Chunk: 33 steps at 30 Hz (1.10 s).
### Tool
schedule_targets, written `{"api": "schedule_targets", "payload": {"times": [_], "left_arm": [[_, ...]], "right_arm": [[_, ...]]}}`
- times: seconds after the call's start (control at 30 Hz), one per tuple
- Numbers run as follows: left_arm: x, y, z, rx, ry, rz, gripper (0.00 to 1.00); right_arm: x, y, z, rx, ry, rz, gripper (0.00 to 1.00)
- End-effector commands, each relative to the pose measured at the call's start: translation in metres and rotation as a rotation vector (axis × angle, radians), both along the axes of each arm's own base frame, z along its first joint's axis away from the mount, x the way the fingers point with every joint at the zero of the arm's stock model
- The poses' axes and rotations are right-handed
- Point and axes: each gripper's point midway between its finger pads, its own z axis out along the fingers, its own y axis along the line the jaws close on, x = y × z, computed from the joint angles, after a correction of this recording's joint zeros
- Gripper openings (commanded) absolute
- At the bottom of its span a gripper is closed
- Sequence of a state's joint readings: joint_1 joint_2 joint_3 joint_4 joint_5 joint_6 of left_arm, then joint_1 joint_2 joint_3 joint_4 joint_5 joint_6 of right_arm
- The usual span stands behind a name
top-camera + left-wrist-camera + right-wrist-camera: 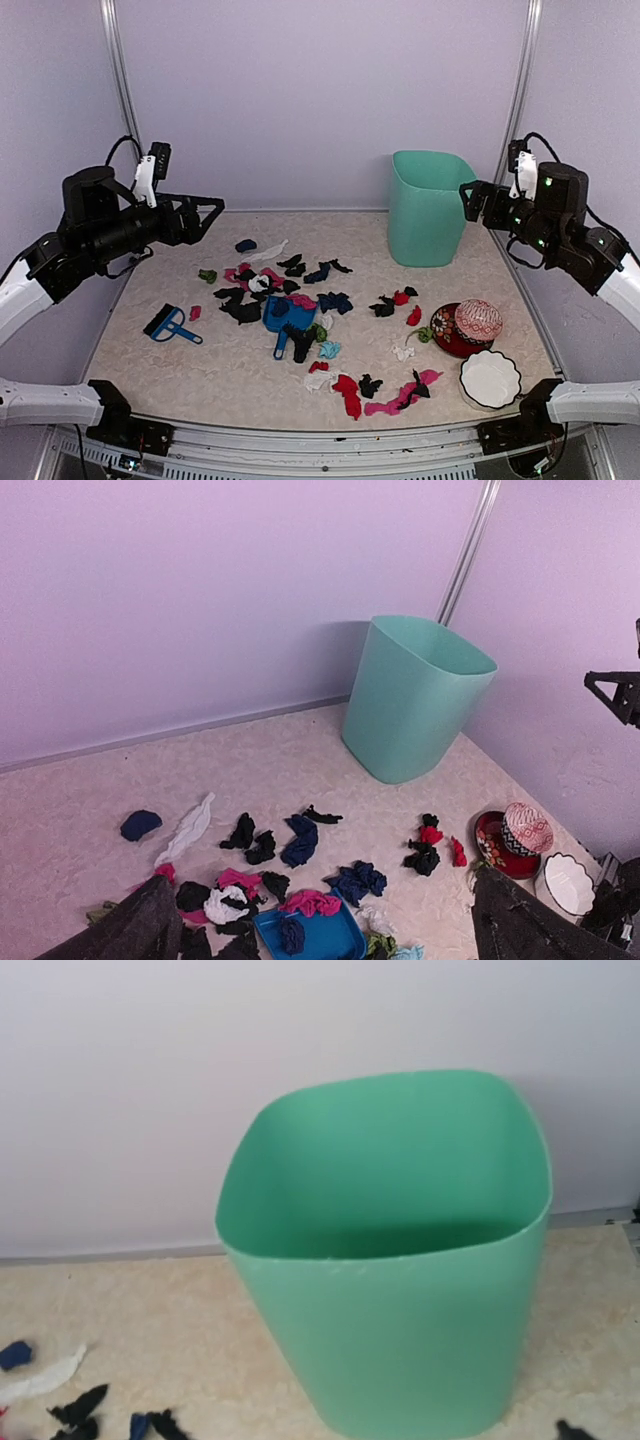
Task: Sweep away the paper scraps from the table
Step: Pick up the trash bin from the corner of the board.
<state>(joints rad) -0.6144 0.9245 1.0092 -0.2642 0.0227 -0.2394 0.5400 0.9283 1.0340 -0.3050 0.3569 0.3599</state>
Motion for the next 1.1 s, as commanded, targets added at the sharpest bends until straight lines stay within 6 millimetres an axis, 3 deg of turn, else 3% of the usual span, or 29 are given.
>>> {"api": "schedule_targets", "payload": {"times": [0.0, 0.13, 0.23, 0.43, 0.57, 0.67, 0.87, 1.07], "left_arm": [[-0.009, 0.003, -0.006, -0.019, -0.009, -0.057, 0.99], [-0.011, 0.014, 0.001, -0.027, -0.033, -0.014, 0.99], [-0.008, 0.015, 0.011, -0.055, -0.027, 0.005, 0.99], [0.003, 0.003, 0.007, -0.046, 0.033, -0.021, 0.99], [0.013, 0.011, -0.001, -0.026, 0.048, 0.050, 0.99], [0.018, 0.021, -0.013, -0.014, 0.062, 0.116, 0.99], [0.019, 0.028, -0.033, 0.013, 0.079, 0.138, 0.99], [0.013, 0.026, -0.045, 0.042, 0.088, 0.107, 0.99]], "right_arm": [[0.005, -0.007, 0.006, 0.005, 0.020, -0.051, 1.00], [0.005, 0.004, 0.013, -0.084, 0.005, 0.022, 1.00], [0.007, -0.012, 0.021, -0.081, -0.009, -0.065, 1.00], [0.005, -0.021, 0.037, -0.128, -0.051, -0.102, 1.00], [0.014, -0.025, 0.047, -0.193, -0.035, -0.144, 1.00], [0.025, -0.033, 0.062, -0.229, -0.020, -0.189, 1.00], [0.061, -0.039, 0.063, -0.223, 0.042, -0.185, 1.00], [0.101, -0.055, 0.047, -0.182, 0.135, -0.197, 0.97]]}}
